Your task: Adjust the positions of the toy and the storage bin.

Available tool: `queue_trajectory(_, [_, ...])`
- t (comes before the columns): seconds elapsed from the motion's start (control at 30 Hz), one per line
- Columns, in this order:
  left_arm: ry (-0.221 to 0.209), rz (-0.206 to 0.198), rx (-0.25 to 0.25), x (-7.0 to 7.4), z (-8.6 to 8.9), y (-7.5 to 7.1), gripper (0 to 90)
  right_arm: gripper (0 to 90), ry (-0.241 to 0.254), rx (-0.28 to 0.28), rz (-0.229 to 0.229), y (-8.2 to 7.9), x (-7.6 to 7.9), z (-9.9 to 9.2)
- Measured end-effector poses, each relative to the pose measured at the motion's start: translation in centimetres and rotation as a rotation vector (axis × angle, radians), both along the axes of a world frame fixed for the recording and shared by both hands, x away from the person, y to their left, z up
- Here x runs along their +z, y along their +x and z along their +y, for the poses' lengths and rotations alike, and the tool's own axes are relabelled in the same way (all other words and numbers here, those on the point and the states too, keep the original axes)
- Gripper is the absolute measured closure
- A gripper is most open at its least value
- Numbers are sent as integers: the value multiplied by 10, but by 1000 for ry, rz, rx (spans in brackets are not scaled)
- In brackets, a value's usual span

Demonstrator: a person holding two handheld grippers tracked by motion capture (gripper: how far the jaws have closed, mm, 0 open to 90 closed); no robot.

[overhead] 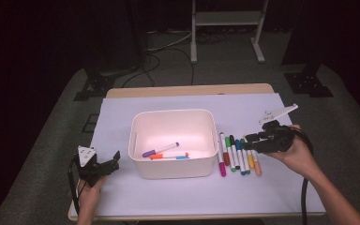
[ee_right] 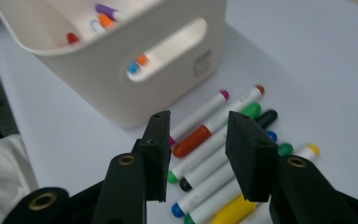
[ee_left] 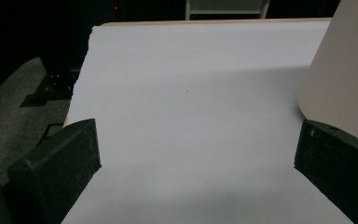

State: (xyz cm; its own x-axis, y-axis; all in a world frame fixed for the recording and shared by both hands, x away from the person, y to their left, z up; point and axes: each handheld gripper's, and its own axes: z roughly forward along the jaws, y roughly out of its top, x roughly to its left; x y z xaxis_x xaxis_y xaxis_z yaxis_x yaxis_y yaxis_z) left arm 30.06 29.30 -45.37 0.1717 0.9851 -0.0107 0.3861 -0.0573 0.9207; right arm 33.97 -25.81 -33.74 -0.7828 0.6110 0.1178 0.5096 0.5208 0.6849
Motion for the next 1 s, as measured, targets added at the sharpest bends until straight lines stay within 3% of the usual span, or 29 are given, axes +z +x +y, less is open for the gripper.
queue_trajectory(0.37, [1, 1, 2, 0, 0, 0, 0, 592, -16, -118, 66, 7, -50, -30])
queue_trajectory(0.7, [0, 1, 2, 0, 0, 0, 0, 593, -54, -233, 95, 16, -78, -39])
queue_trajectory(1.0, [0, 2, 0, 0, 0, 0, 0, 589, -89, -278, 104, 21, -92, -40])
